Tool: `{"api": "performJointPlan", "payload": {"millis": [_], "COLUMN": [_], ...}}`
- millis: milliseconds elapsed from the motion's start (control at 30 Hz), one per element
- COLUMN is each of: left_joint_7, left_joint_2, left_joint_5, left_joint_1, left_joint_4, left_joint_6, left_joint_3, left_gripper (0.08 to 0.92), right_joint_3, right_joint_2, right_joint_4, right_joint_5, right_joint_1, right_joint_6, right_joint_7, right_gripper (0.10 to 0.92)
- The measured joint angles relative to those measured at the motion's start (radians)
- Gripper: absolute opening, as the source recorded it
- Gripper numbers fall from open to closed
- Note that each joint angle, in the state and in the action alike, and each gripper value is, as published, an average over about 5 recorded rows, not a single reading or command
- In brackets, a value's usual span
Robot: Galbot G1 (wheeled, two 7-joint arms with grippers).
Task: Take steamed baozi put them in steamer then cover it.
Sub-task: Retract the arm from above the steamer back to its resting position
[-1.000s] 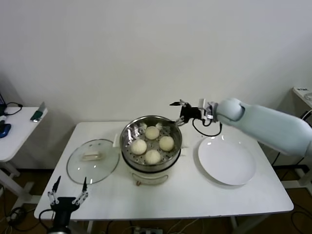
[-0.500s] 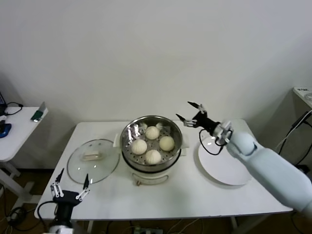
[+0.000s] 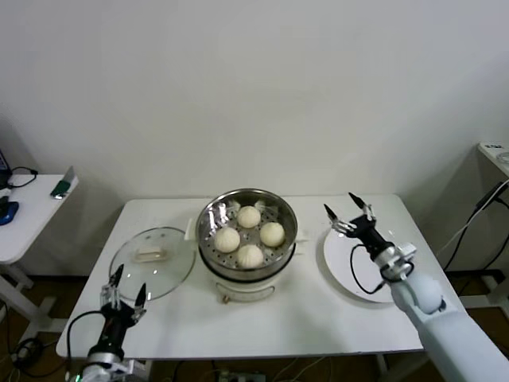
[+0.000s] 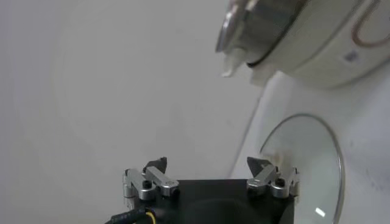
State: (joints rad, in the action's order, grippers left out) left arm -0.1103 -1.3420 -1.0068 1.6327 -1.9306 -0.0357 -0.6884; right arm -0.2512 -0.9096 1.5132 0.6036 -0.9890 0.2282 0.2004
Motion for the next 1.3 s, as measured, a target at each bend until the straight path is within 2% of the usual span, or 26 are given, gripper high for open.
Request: {"api": "performJointPlan", "payload": {"millis": [467,900,1300], "left_joint_7": [-0.024,-0.043,-0.044], "left_joint_2": [0.065,0.073,0.061], "left_joint_5": [-0.245,-0.302,-0.314], "left_joint_1": [-0.196,-0.383,-0.498], "left_joint_4": [0.233,0.432,0.551], "left_joint_6": [0.020,0.104,0.171], "left_joint_3": [0.065,0.133,0.187], "left_gripper": [0.823,0.823,0.823], "right_joint_3": [-0.196,-0.227,-0.219], "right_joint_2": [-0.041,-0.071,-0.091], "right_joint_4": [0.006,0.001,-0.013], "right_joint_5": [-0.069,-0.146,-0.202], "right_joint_1": [-0.168,-0.186,-0.171], "right_joint_6": [-0.035,-0.057,-0.063], "right_joint_7": [-0.019,-0.048,-0.063], "right_gripper": [0.823,0.823,0.823]}}
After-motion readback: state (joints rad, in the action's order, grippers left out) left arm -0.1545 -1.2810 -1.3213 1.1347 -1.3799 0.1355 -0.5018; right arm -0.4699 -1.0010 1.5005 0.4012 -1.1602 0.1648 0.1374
